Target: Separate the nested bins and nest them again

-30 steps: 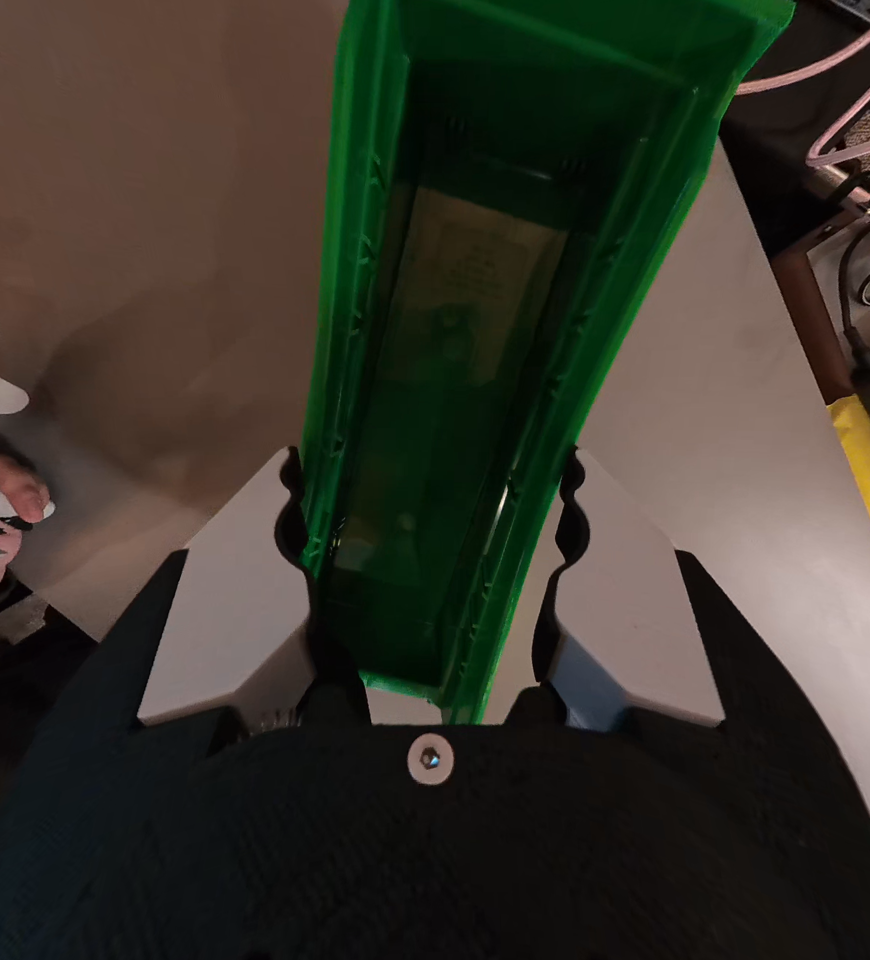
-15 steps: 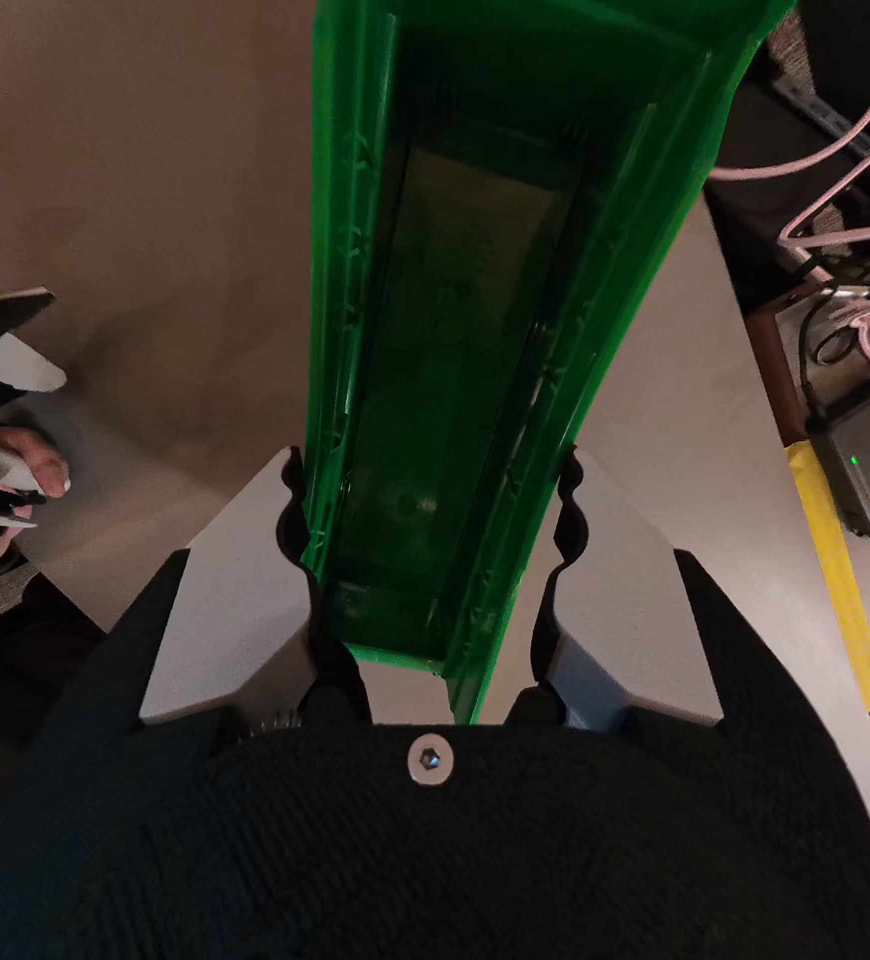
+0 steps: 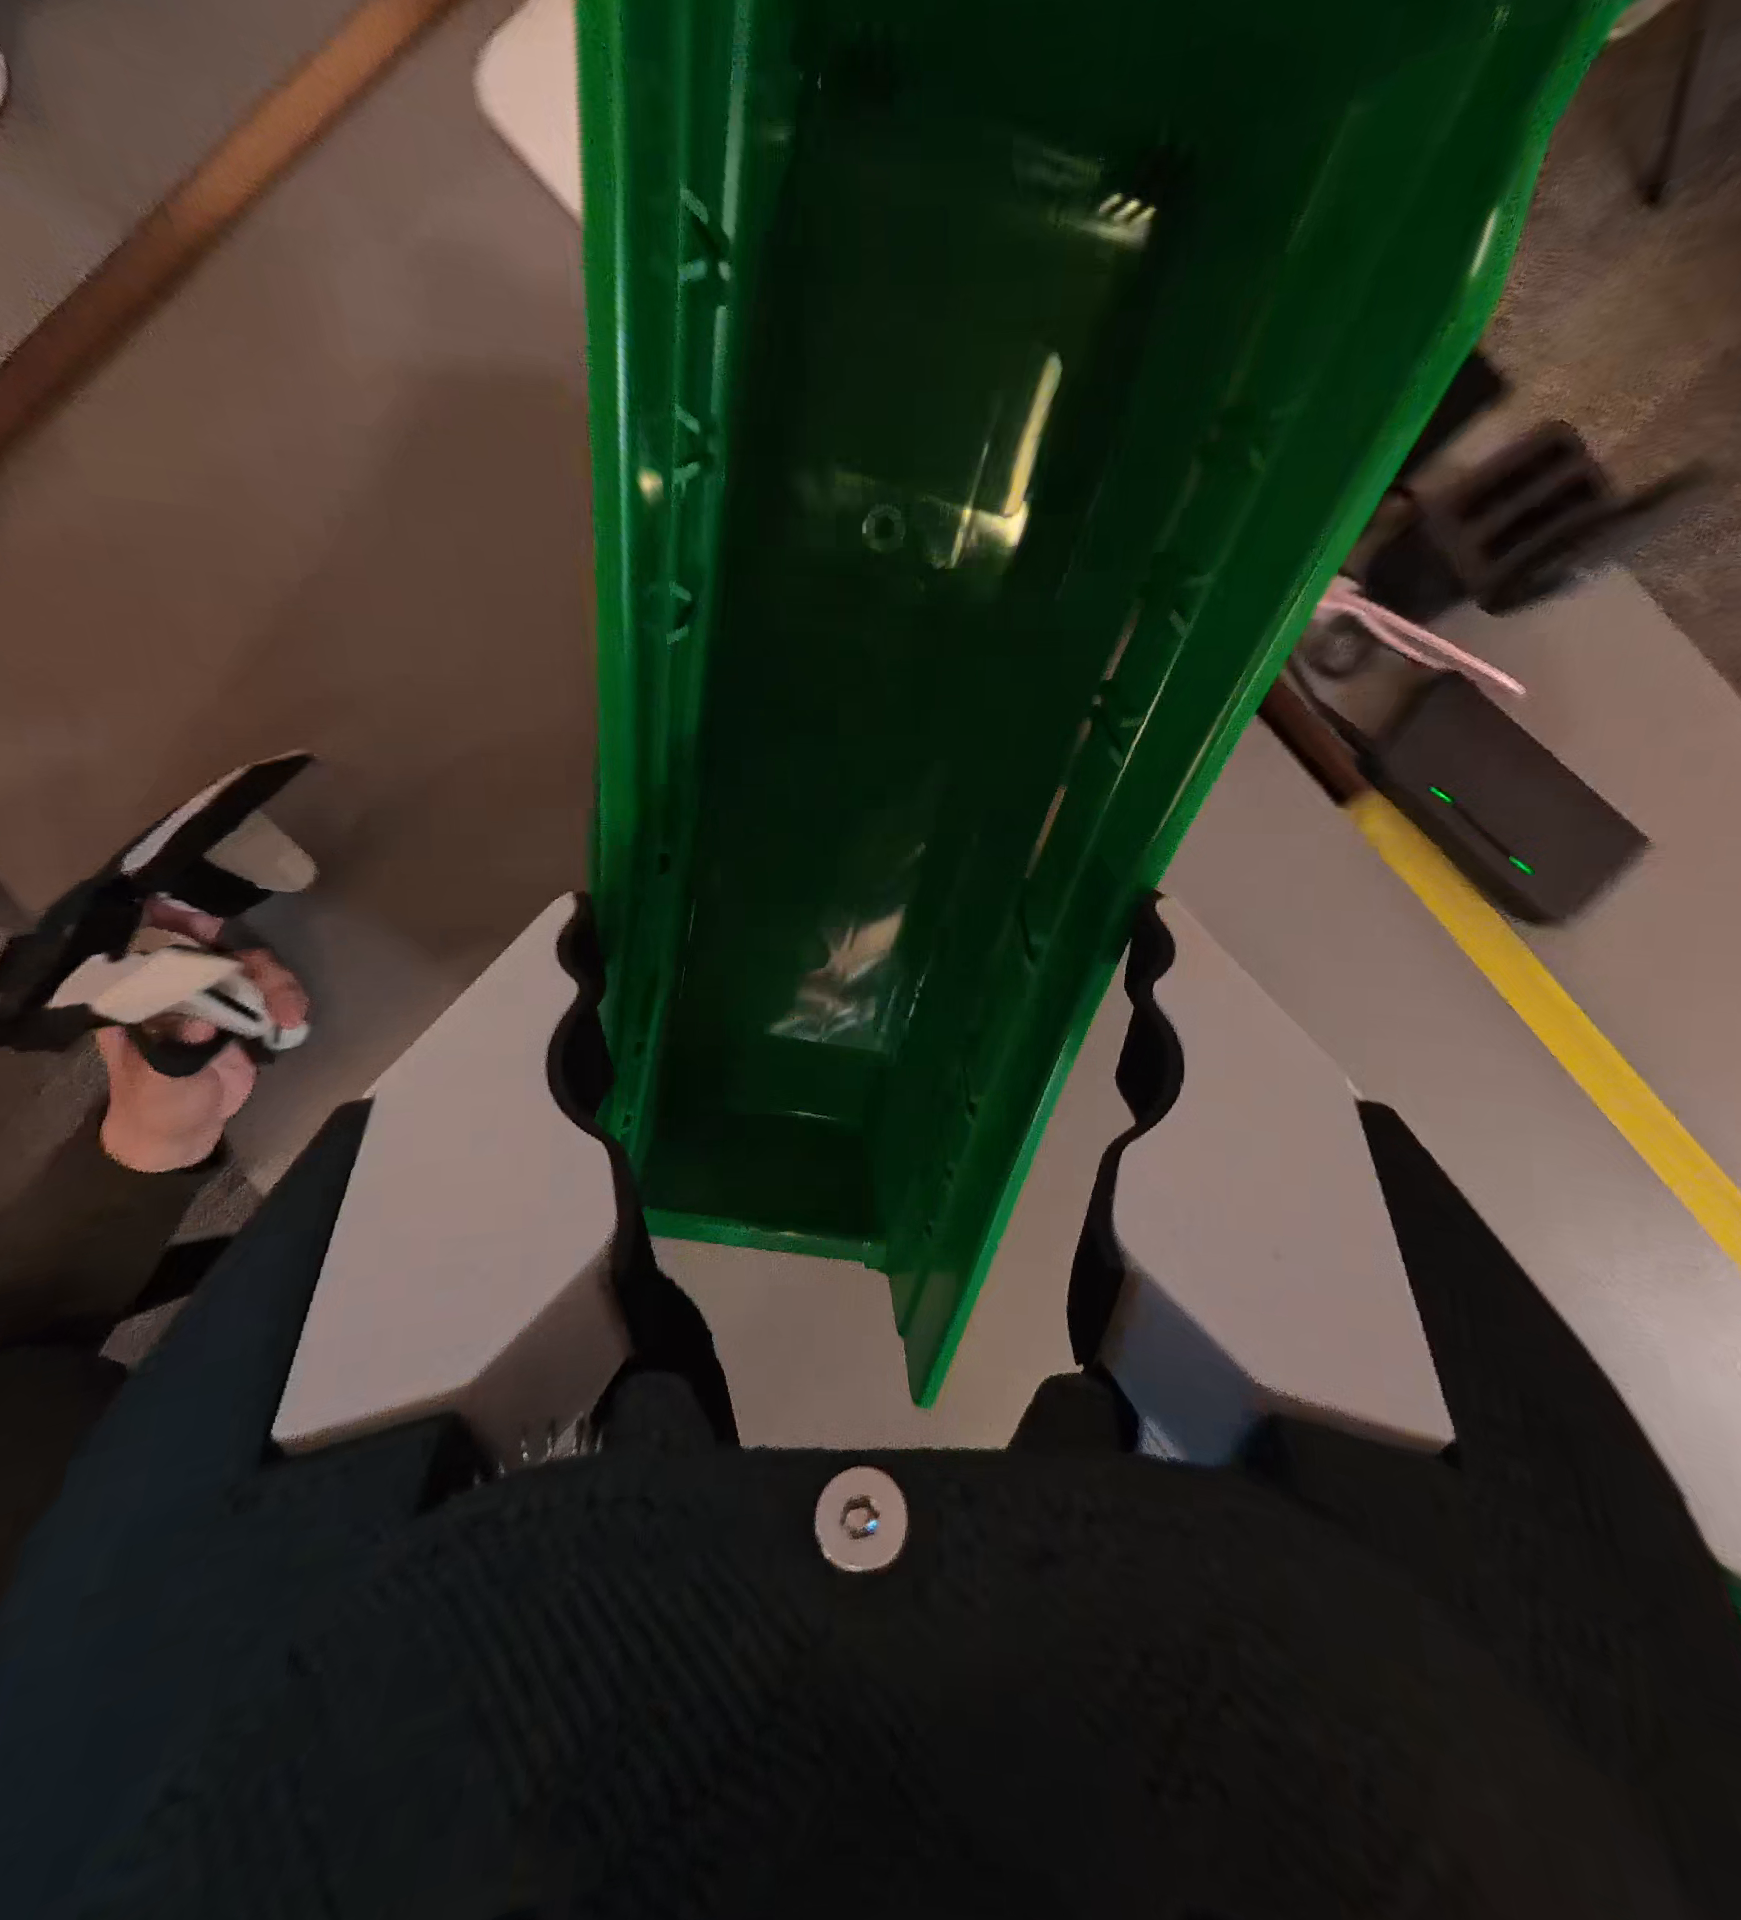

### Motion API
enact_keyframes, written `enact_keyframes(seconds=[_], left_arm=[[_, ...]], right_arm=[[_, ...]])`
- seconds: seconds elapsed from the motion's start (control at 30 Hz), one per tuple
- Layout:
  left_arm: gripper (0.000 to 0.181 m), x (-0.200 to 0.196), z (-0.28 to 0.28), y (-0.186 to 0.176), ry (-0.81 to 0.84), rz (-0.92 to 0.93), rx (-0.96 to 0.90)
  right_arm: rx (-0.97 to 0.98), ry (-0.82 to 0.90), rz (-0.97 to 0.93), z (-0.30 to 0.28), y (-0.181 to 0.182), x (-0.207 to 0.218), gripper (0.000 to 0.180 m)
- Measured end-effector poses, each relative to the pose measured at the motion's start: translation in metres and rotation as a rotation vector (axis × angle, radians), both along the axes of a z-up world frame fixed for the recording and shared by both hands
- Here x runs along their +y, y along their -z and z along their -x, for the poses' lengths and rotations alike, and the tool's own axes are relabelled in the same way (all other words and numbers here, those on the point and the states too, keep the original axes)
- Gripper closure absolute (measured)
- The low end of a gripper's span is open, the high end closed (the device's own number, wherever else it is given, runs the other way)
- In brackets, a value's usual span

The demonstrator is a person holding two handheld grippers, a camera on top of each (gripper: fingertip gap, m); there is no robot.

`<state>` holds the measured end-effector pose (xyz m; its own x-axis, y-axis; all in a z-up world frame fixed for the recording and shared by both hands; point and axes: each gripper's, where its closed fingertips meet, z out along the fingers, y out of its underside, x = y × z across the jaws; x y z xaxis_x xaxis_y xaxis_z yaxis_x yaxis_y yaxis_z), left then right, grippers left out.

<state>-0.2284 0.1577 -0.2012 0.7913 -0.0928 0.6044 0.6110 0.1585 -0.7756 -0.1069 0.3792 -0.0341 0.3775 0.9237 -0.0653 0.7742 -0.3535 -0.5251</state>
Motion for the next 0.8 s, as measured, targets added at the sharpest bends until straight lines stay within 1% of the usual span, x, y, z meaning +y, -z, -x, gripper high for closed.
enact_keyframes(seconds=[0.1,0.2,0.3,0.43,0.53,0.6,0.67,0.73,0.77,0.8], left_arm=[[0.062,0.0,0.0,0.0,-0.001,0.001,-0.002],[0.062,0.0,0.0,0.001,-0.003,0.004,0.002],[0.062,0.001,0.0,0.001,-0.004,0.009,0.006],[0.062,0.001,0.0,0.001,-0.005,0.012,0.007],[0.063,0.002,0.0,0.002,-0.005,0.016,0.007],[0.063,0.002,0.0,0.002,-0.003,0.019,0.009],[0.063,0.002,0.0,0.002,-0.004,0.019,0.011],[0.063,0.002,0.0,0.002,-0.004,0.019,0.01],[0.063,0.002,0.0,0.002,-0.003,0.018,0.009],[0.063,0.002,0.0,0.002,-0.003,0.017,0.007]], right_arm=[[-0.004,0.123,-0.04,-0.055,-0.005,0.033,0.079],[-0.026,0.273,-0.018,-0.118,0.009,0.062,0.079],[-0.087,0.421,0.02,-0.181,0.041,0.086,0.078],[-0.187,0.544,0.046,-0.247,0.099,0.102,0.078],[-0.247,0.61,0.102,-0.278,0.142,0.102,0.077],[-0.273,0.668,0.111,-0.295,0.162,0.104,0.075],[-0.288,0.73,0.094,-0.308,0.176,0.109,0.073],[-0.286,0.755,0.099,-0.312,0.189,0.109,0.072],[-0.284,0.763,0.121,-0.313,0.195,0.106,0.066],[-0.272,0.765,0.126,-0.313,0.195,0.105,0.069]])
